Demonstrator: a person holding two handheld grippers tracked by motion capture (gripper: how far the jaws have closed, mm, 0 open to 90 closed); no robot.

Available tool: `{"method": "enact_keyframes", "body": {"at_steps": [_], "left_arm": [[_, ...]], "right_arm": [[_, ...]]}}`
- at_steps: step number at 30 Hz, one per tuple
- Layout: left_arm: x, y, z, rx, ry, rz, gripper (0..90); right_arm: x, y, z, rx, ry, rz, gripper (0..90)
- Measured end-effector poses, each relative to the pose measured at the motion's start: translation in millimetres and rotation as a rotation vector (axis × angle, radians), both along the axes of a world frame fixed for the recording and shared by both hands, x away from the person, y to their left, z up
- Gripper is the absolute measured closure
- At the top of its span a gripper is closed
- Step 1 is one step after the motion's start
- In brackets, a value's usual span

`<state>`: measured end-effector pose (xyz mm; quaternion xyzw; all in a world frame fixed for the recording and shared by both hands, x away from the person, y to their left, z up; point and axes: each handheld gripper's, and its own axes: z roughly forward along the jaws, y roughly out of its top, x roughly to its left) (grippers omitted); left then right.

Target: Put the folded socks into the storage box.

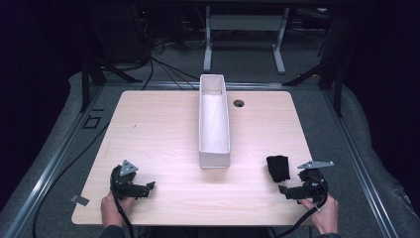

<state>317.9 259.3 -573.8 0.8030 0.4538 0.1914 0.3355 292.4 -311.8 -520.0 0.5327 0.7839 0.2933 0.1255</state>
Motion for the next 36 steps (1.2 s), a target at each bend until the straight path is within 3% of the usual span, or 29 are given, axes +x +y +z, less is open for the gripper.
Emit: {"method": "enact_keyframes", "body": {"at_steps": [8,9,16,27,28,33,36], "left_arm": [[0.2,0.2,0.1,0.003,0.001,-0.002,0.5],[0.2,0.2,0.1,0.002,0.001,-0.002,0.5],[0.2,0.2,0.2,0.003,0.001,-0.002,0.5],[0.2,0.2,0.1,0.002,0.000,-0.002,0.5],[0.2,0.2,0.1,0.003,0.001,-0.002,0.5],[0.2,0.2,0.1,0.003,0.001,-0.002,0.5],[0.2,0.2,0.1,0.002,0.000,-0.002,0.5]], "right_arm": [[15.9,7.6,24.6,0.022,0.067,-0.006,0.0],[22.7,11.8,30.2,0.007,0.097,-0.006,0.0],[46.0,25.8,38.4,-0.012,0.174,0.012,0.0],[69.8,40.6,34.6,-0.059,0.275,0.001,0.0],[73.3,41.8,33.6,-0.078,0.286,-0.017,5.6],[78.8,42.0,30.3,-0.069,0.330,-0.013,14.3],[83.4,43.5,26.5,-0.092,0.353,-0.045,20.8]]}}
